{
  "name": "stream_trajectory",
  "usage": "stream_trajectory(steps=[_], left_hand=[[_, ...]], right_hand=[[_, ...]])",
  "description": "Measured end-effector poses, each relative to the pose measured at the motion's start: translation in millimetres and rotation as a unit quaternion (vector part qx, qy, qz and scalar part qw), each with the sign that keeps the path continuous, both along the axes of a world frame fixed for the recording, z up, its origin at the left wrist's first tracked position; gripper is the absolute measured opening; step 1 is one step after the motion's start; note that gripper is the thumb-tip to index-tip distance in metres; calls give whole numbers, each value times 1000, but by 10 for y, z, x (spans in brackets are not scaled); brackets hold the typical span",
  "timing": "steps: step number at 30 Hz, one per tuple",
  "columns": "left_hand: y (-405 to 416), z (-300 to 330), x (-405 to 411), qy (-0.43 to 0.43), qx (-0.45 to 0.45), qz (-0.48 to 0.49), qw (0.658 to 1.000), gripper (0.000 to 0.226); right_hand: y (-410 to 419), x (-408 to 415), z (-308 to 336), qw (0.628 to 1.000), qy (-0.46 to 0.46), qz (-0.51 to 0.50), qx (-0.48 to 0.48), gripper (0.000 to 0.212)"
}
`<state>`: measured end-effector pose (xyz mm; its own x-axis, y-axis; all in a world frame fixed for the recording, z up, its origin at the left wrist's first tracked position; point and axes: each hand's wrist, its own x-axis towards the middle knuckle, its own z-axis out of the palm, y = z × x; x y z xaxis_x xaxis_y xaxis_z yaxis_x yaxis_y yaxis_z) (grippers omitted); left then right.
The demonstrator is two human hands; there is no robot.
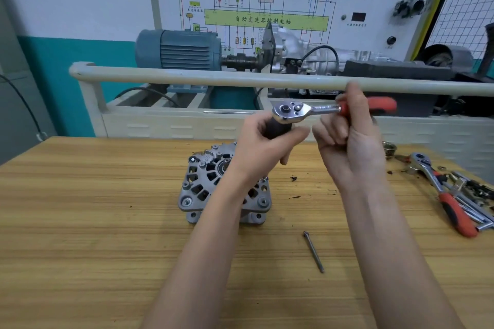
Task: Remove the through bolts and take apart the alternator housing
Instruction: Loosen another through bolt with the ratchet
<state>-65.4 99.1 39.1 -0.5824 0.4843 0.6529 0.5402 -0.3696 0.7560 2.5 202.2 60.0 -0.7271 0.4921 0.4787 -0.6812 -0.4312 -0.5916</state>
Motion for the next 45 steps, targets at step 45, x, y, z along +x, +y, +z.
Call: stream_trajectory(steps=[45], left_hand=[[121,-16,44,14,-2,72,997,29]], right_hand=[[107,-37,138,939,174,230,-186,58]])
